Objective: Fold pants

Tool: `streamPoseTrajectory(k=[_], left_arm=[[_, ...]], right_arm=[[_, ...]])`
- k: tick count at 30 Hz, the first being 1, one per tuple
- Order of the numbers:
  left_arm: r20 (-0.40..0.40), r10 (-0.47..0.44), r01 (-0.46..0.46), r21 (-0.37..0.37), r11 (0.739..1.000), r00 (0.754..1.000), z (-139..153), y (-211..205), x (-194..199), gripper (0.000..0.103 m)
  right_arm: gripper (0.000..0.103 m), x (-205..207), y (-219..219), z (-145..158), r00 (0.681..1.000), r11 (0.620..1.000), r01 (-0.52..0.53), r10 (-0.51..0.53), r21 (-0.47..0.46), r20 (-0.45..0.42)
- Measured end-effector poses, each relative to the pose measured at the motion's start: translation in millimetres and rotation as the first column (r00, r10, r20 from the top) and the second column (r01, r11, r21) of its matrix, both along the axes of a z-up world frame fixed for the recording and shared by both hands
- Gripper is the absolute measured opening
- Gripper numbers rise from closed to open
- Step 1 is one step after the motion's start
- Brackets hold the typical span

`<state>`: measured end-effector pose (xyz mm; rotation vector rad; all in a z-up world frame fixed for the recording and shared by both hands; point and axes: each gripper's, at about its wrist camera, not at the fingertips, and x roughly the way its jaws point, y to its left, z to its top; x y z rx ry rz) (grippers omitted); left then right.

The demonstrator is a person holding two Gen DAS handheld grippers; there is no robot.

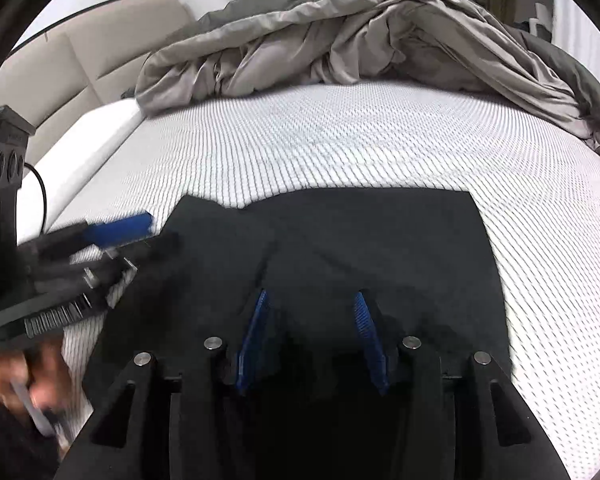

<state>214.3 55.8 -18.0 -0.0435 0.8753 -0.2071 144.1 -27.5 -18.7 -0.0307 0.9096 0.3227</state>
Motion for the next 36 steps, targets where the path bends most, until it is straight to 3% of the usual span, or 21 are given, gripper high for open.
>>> streamPoseTrajectory(k=[2, 4, 6, 7, 9, 12, 15, 17, 19, 22, 24, 27, 29, 31, 34, 36], left_arm=[[-0.050, 0.006, -0.005, 0.010, 1.000, 0.999, -18.5, 0.3, 12.0, 0.048], [-0.048, -0.011, 0.010, -0.015, 1.000, 0.999, -22.3, 7.3, 10.7, 0.048], [-0.045, -0.013, 0.013, 0.011, 1.000, 0.999, -20.6, 17.0, 5.3, 0.049], [-0.053, 0.013, -0.013, 0.011, 1.000, 0.999, -21.2, 26.3, 0.6, 0.053], [-0.052, 0.062, -0.063, -0.002, 0.998, 0.997, -17.5, 39.7, -8.4, 0.050], [-0.005, 0.075, -0.076, -0.027, 0.997, 0.997, -0.2, 47.5, -30.4, 0.047], [0.052, 0.002, 0.004, -0.120, 0.993, 0.999, 14.1, 31.4, -54.4, 0.047], [0.031, -0.075, 0.079, -0.153, 0.985, 0.997, 3.8, 12.1, -62.0, 0.047], [-0.041, -0.097, 0.093, -0.090, 0.992, 0.994, -22.2, -1.2, -62.6, 0.046], [0.005, -0.140, 0.140, -0.027, 0.990, 0.990, -25.7, -0.9, -80.7, 0.046], [0.009, -0.113, 0.113, -0.006, 0.994, 0.994, -21.4, 6.8, -94.5, 0.046], [0.021, -0.077, 0.078, -0.024, 0.997, 0.997, -12.9, 10.8, -115.5, 0.046], [0.072, -0.131, 0.134, -0.038, 0.990, 0.989, -5.8, 0.7, -126.9, 0.046], [0.050, -0.195, 0.197, -0.032, 0.980, 0.980, -14.4, -20.4, -128.0, 0.046], [0.027, -0.241, 0.238, 0.084, 0.968, 0.970, -29.2, -33.8, -125.5, 0.046], [0.022, -0.269, 0.267, 0.081, 0.960, 0.963, -29.3, -27.7, -128.8, 0.046]], right_arm=[[0.047, 12.3, 9.7, -12.7, 0.999, 1.000, -0.001, 0.001, -0.006, -0.051], [0.046, 20.4, 19.5, -28.9, 0.995, 0.998, -0.027, 0.020, -0.060, -0.098], [0.047, 17.0, 14.5, -30.4, 0.995, 0.991, -0.064, 0.054, -0.117, -0.086], [0.047, 12.8, 8.3, -29.0, 0.996, 0.986, -0.057, 0.045, -0.156, -0.082], [0.046, 6.5, -13.0, -26.7, 0.997, 0.975, -0.021, 0.005, -0.222, -0.073], [0.047, -5.9, -28.6, -19.9, 0.997, 0.988, -0.035, 0.025, -0.154, -0.066], [0.050, -24.4, -11.8, -5.4, 0.997, 0.992, -0.074, 0.074, -0.098, -0.004], [0.054, -33.5, 15.6, -6.5, 0.989, 0.987, -0.149, 0.148, -0.054, -0.008], [0.054, -29.7, 29.0, -19.8, 0.982, 0.981, -0.184, 0.181, -0.066, -0.045], [0.054, -34.7, 16.5, -30.5, 0.987, 0.971, -0.158, 0.152, -0.180, -0.045], [0.049, -38.6, -11.9, -28.6, 0.994, 0.969, -0.111, 0.108, -0.220, -0.026], [0.047, -47.5, -37.9, -15.9, 0.994, 0.988, -0.106, 0.105, -0.112, -0.017], [0.047, -60.6, -40.6, -3.7, 0.995, 0.994, -0.095, 0.096, -0.047, 0.014], [0.047, -63.6, -24.7, 2.4, 0.988, 0.988, -0.150, 0.149, 0.021, 0.034], [0.047, -63.9, 6.6, -10.5, 0.976, 0.976, -0.220, 0.220, 0.002, 0.004], [0.047, -64.8, 14.4, -27.1, 0.969, 0.965, -0.248, 0.245, -0.091, -0.044]])
